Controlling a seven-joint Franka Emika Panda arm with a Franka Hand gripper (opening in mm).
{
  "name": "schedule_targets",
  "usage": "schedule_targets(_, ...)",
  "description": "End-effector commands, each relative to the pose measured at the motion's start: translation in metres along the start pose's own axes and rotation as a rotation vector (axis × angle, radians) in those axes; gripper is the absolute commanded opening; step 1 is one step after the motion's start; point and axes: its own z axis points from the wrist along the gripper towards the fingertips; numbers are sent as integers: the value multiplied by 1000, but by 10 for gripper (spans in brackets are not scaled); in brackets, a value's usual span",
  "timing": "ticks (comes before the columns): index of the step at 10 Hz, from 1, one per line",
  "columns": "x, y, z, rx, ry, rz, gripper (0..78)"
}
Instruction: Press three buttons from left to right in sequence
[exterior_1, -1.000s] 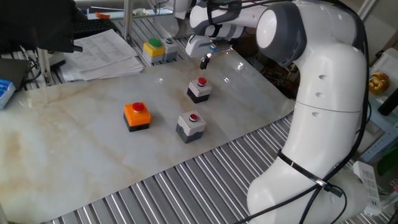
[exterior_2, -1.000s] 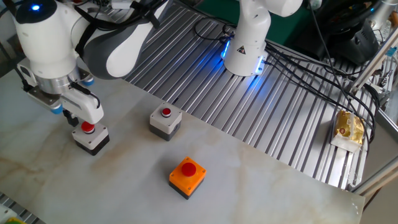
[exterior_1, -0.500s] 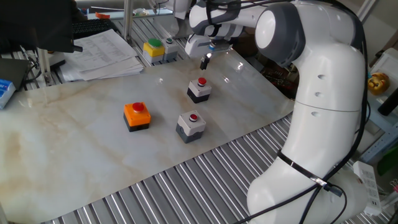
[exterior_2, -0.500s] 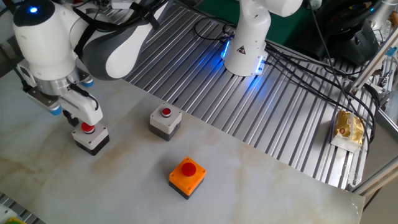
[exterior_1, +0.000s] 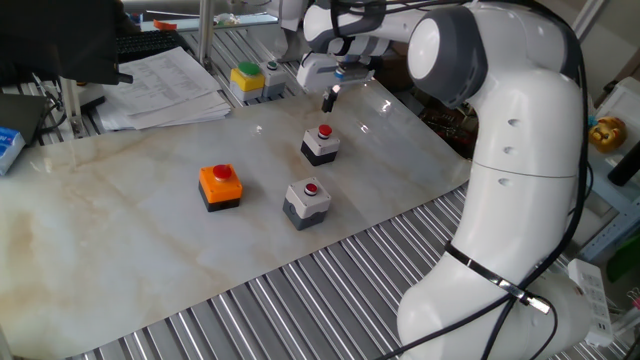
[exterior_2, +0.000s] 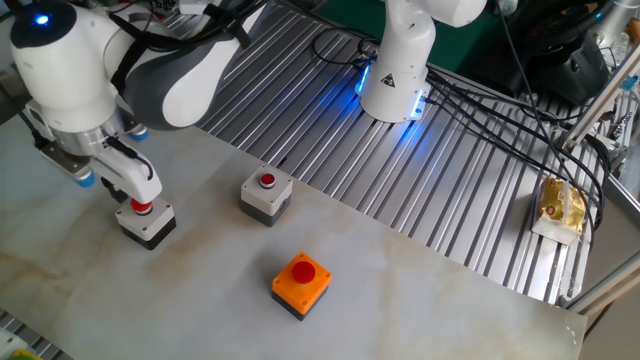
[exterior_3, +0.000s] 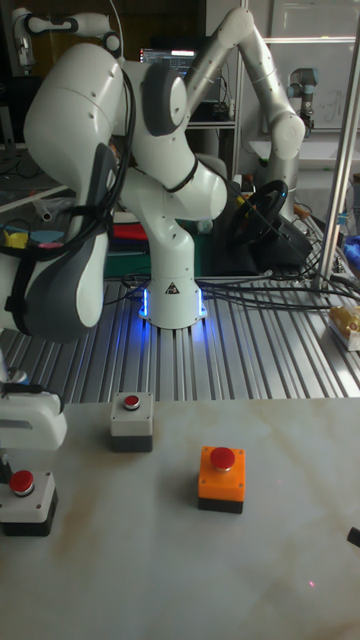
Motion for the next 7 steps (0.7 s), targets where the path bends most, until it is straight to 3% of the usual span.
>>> schedule_targets(1,-1,0,-2,-35,-43,57,0)
schedule_targets(2,-1,0,-2,-55,-38,53,0)
schedule_targets(4,-1,0,-2,-48,-39,55,0)
schedule_targets(7,1,0,0,-33,-4,31,0)
